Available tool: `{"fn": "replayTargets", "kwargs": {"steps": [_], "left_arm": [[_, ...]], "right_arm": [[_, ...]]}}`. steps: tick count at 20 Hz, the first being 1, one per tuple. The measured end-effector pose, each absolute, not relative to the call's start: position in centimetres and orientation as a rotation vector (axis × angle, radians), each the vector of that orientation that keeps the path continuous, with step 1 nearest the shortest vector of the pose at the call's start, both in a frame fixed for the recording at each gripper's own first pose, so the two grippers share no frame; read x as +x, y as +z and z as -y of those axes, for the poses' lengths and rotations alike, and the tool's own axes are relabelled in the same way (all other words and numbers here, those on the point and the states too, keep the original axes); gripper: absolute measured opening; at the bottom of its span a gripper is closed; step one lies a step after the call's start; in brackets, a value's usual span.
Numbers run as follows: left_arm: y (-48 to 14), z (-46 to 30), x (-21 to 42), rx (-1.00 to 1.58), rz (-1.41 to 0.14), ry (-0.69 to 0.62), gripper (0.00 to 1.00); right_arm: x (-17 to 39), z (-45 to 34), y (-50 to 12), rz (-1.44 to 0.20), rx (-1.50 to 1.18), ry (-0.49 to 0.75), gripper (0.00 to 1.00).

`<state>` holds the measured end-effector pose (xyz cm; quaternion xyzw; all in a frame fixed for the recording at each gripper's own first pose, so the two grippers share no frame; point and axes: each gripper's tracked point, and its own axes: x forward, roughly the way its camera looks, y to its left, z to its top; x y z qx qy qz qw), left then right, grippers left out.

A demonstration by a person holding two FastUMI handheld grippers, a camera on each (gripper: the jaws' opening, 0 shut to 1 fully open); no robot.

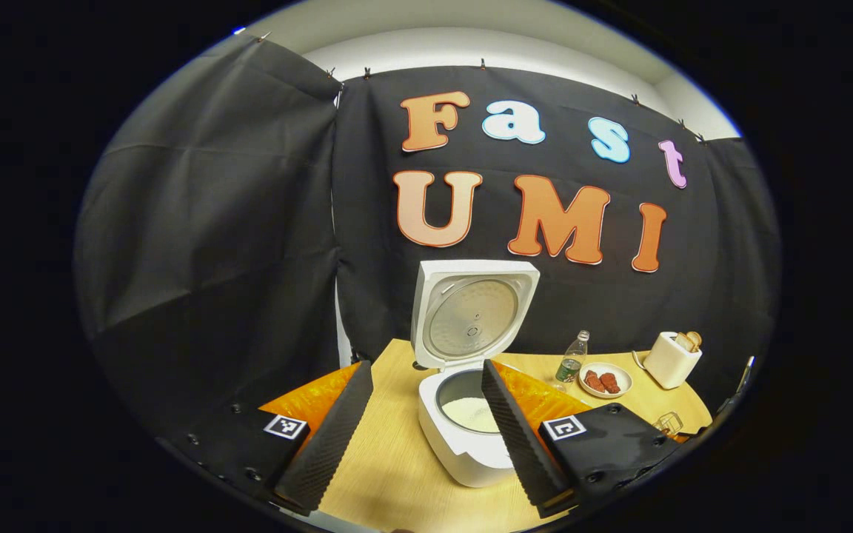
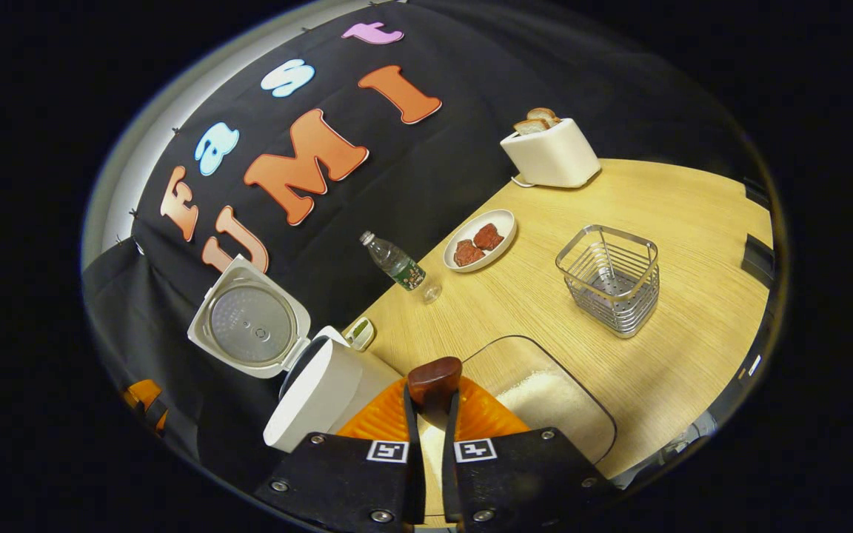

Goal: Close the left gripper, press the button to open the rice cooker; take a wooden spoon from the chopstick holder with the right hand, scoop a spoonful of rice and pour it into the rice cooker, then put the wooden spoon back into the chopstick holder.

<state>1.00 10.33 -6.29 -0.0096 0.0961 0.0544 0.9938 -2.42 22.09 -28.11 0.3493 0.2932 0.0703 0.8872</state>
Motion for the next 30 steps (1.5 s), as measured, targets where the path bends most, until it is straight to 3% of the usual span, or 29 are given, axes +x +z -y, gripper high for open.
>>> {"fn": "replayTargets", "kwargs": {"steps": [17, 30], "left_arm": [[-6.0, -10.1, 0.0, -0.041, -0.176, 0.110, 1.00], [-4.9, -9.7, -0.3, -0.043, -0.147, 0.105, 1.00]], "right_arm": [[-2.6, -20.0, -30.9, -0.770, 1.303, 0.076, 0.08], [-0.2, -18.2, -22.1, -0.667, 1.473, 0.150, 0.08]]}}
